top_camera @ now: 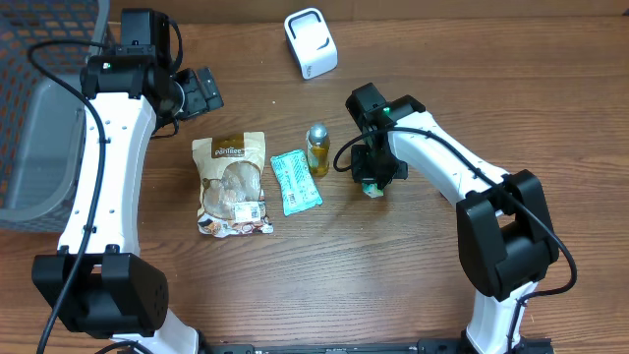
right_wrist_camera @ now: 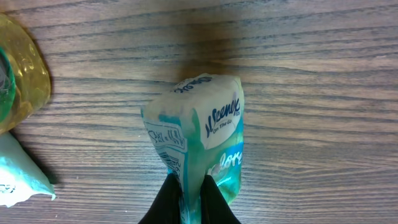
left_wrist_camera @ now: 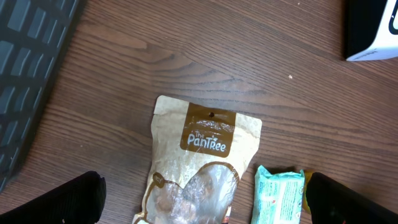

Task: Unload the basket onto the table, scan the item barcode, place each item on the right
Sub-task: 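Lower the right gripper and close it on the tissue pack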

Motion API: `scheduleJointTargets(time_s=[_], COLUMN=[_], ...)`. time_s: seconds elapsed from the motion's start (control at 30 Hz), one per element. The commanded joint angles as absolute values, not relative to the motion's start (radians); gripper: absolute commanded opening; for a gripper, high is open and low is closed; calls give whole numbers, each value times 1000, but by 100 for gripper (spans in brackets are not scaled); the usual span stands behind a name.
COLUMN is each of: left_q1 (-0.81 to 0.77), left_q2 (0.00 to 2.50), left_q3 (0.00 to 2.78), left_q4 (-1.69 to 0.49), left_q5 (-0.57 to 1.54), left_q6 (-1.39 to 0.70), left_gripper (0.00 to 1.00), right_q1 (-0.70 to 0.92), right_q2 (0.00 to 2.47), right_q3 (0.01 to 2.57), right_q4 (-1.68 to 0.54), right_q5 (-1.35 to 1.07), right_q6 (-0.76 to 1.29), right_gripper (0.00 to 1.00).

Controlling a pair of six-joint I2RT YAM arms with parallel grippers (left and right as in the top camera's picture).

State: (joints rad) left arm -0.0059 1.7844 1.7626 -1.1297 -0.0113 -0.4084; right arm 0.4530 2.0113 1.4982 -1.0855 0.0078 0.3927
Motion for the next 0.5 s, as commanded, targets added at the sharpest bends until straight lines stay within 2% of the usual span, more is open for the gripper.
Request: scheduleJointTargets(time_s=[0.0,0.17,0.2,0.3,0.33,0.37,0.47], left_q1=[-7,-7,-7,-7,-7,-7,-7], left_q2=[1773,1773,1773,1773,1773,1773,1773], left_q3=[1781,1781,1781,1781,1781,1781,1781], left_q4=[-1129,-1129,-1129,-1129,-1129,-1129,-1129], left_q5=[-10,-10,-10,-10,-10,-10,-10], left_q6=[-396,-396,-396,-396,-396,-396,-396], left_gripper=[100,100,100,100,100,100,100], right_q1=[455,455,455,455,455,455,455], right_q2=[1974,1974,1974,1974,1974,1974,1974], right_q3=[1493,1493,1493,1493,1493,1493,1493], right_q4=[-1084,-1084,-1084,-1083,-1083,-1083,-1079], right_q5=[6,-2,-13,-20,-20,-20,-20], right_q6=[401,400,400,400,400,400,400], right_gripper=[5,8,13,19,27,31,38])
